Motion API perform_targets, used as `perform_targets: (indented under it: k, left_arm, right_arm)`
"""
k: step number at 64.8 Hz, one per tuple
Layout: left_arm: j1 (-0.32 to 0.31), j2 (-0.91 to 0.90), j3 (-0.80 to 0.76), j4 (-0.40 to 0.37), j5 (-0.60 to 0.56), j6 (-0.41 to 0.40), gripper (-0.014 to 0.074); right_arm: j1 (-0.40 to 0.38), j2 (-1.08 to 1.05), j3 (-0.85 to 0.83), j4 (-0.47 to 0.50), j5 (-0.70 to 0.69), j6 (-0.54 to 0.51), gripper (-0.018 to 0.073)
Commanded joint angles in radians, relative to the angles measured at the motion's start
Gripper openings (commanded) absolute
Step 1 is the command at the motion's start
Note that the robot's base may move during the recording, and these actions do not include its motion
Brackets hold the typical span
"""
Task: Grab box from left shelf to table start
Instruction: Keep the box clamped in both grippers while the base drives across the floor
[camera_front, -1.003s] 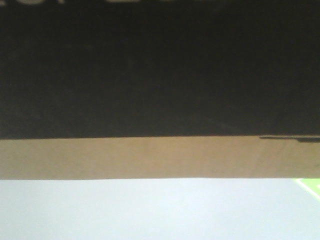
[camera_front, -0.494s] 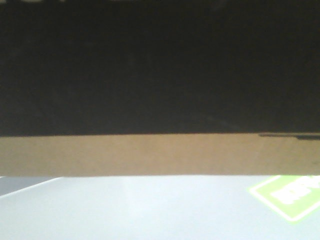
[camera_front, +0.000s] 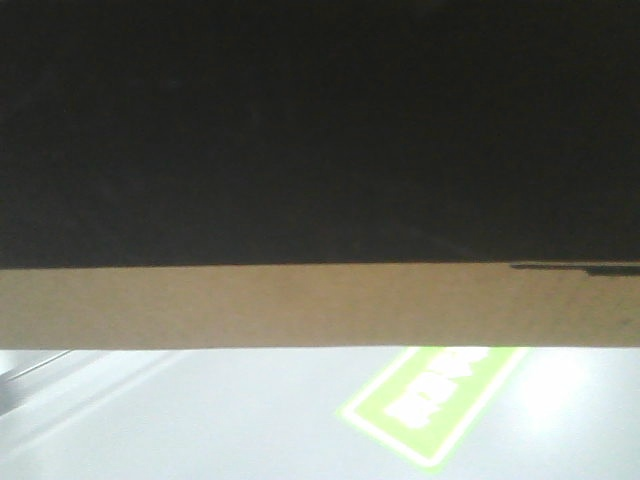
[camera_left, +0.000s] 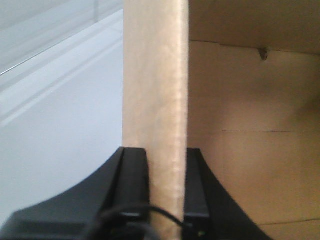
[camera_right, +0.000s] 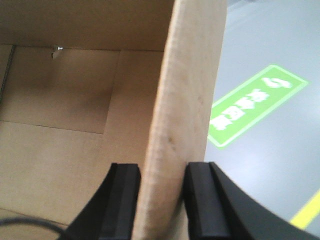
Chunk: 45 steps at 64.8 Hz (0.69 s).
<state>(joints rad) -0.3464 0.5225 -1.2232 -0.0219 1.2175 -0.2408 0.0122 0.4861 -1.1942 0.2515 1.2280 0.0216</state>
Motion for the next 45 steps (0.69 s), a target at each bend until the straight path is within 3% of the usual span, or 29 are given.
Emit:
perform_targets:
  k: [1,45]
  left_arm:
    - [-0.005,-0.006,-0.043,-0.07,-0.205,-0.023,-0.0104]
    - [-0.005,-0.006,-0.042,-0.069,-0.203,-0.023,-0.0104]
  right_arm:
    - [-0.007,0.017,-0.022,-0.089,-0.12,-0.009,0.0055]
    - [-0.007,0.017,-0.022,-0.089,-0.121,-0.009,0.0055]
